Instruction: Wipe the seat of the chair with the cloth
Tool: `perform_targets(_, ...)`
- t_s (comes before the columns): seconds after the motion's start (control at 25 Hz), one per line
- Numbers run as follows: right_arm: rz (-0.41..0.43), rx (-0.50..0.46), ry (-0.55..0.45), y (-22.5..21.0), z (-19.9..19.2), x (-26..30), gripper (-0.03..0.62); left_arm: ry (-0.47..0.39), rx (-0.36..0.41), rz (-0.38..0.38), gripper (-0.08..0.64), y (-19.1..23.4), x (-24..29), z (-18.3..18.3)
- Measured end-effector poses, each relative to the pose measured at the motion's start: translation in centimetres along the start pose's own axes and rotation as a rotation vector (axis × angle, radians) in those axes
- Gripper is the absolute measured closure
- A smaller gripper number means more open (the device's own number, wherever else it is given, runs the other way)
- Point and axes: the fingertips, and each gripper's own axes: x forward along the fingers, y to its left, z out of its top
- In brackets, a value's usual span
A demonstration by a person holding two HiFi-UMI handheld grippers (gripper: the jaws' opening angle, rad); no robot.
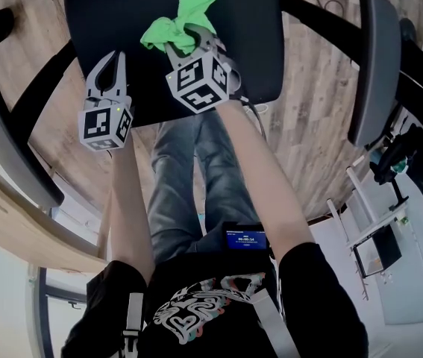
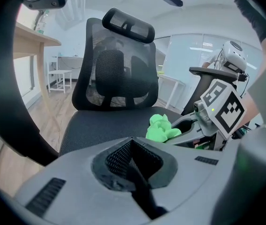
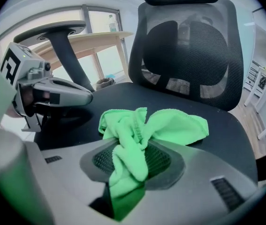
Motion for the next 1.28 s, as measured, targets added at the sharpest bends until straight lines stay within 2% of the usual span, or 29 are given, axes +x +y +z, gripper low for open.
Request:
perform_targets(0.4,0.129,-0.065,-0.015,5.8,1.1,1.1,0.445,-0.011,-0.004,-0.001,0.558,0.0,0.1,0.3)
perform_targets(1.28,0.226,-0.066,-0.003,9.3,0.9,0.6,0.445,-0.022,0.006,-0.011,0.558,-0.4,-0.6,0.2)
